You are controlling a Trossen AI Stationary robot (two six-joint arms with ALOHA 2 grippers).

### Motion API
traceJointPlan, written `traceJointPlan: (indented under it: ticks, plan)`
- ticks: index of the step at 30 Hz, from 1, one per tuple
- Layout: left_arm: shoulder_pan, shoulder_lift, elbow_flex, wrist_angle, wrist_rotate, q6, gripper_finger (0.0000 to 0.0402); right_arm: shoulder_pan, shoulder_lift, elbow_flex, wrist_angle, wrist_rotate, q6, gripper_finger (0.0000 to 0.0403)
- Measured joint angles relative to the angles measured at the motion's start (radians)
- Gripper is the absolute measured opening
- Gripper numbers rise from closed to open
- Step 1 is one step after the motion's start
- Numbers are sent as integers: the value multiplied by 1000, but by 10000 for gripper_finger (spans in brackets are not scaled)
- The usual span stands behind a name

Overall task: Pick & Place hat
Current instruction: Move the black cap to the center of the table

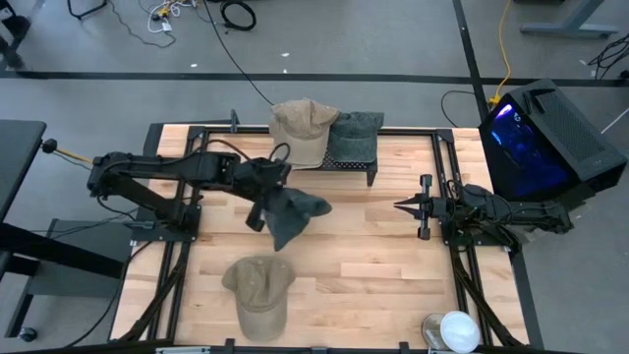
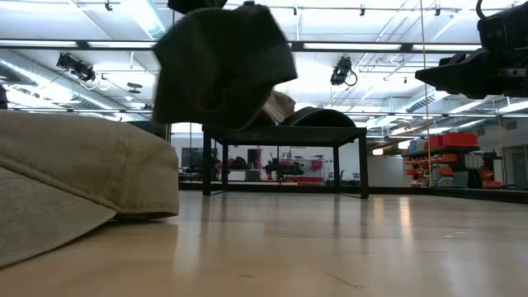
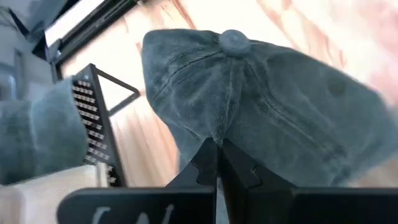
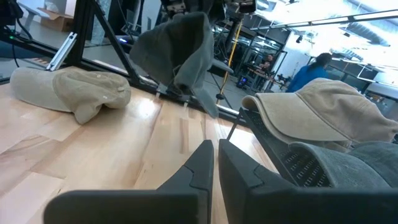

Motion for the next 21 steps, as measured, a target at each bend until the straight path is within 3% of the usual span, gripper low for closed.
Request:
traceJointPlan:
  ticks: [9,21]
  plan:
    - [0,94,14,92,8,-165,5,0,0,0,0,0,0,29]
    - [21,262,14,311,72,-220,5,0,0,0,0,0,0,29]
